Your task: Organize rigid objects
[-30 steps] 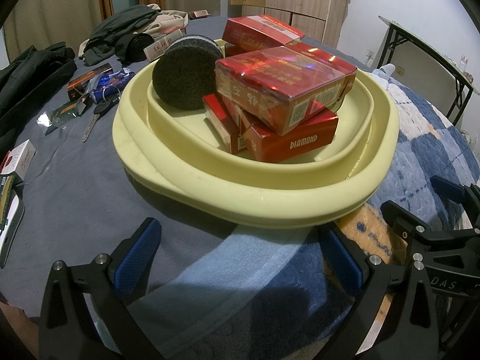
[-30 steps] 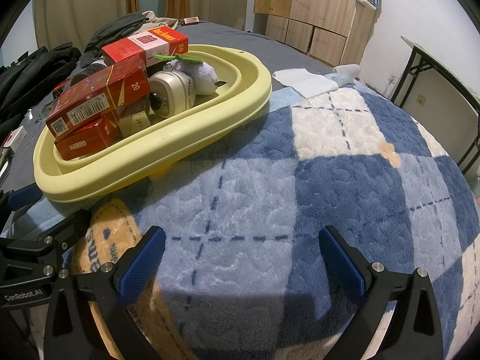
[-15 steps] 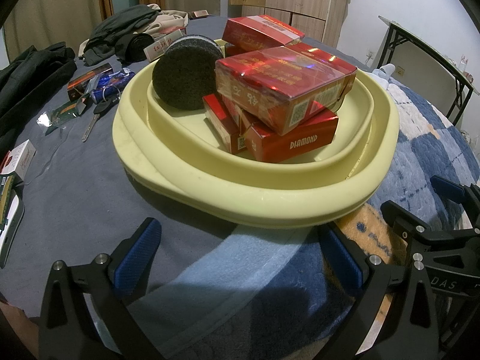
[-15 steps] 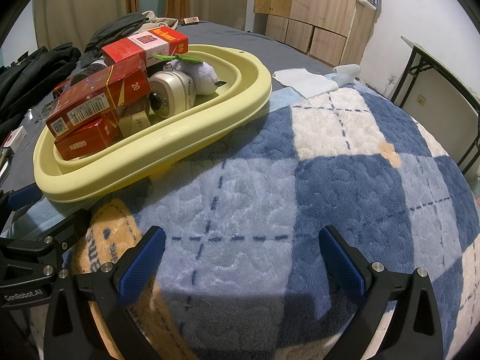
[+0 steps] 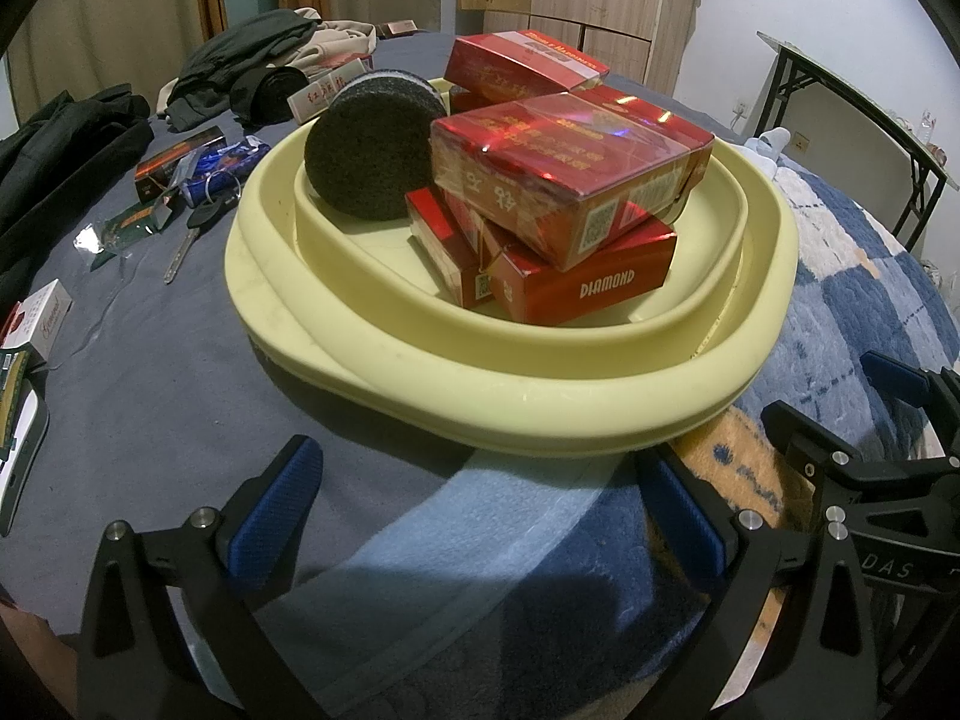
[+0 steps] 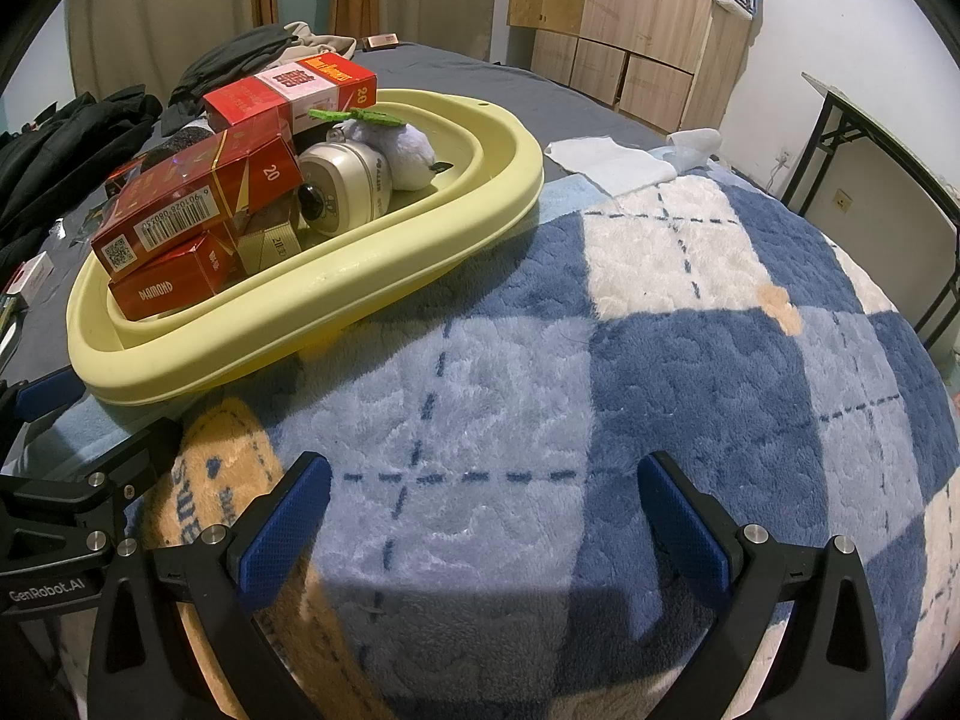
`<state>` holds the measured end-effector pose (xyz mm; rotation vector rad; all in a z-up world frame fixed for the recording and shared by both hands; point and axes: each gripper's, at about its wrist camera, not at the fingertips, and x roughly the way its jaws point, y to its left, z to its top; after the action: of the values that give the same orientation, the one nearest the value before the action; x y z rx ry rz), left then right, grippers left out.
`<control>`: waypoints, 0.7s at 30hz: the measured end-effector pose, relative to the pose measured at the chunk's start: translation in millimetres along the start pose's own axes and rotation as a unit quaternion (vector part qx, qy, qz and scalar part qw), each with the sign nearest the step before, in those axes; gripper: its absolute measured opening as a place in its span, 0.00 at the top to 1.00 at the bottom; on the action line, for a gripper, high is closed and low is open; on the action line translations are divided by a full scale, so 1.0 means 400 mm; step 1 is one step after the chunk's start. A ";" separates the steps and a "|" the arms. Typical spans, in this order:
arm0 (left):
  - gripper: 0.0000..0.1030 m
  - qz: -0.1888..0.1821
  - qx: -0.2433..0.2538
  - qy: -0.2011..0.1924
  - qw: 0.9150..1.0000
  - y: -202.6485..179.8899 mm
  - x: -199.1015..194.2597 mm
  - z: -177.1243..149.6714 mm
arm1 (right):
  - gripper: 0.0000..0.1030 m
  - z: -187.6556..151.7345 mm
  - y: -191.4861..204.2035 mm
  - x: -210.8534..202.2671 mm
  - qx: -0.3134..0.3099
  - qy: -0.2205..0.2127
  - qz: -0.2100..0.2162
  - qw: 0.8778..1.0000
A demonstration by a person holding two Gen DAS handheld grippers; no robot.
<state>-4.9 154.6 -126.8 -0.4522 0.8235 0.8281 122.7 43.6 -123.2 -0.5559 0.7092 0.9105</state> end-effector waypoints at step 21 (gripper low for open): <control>0.00 0.000 0.000 0.000 1.000 0.000 0.000 0.000 | 0.00 -0.001 -0.002 -0.002 0.000 0.000 0.000 1.000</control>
<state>-4.9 154.6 -126.8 -0.4521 0.8234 0.8281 122.8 42.4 -122.7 -0.5560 0.7091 0.9107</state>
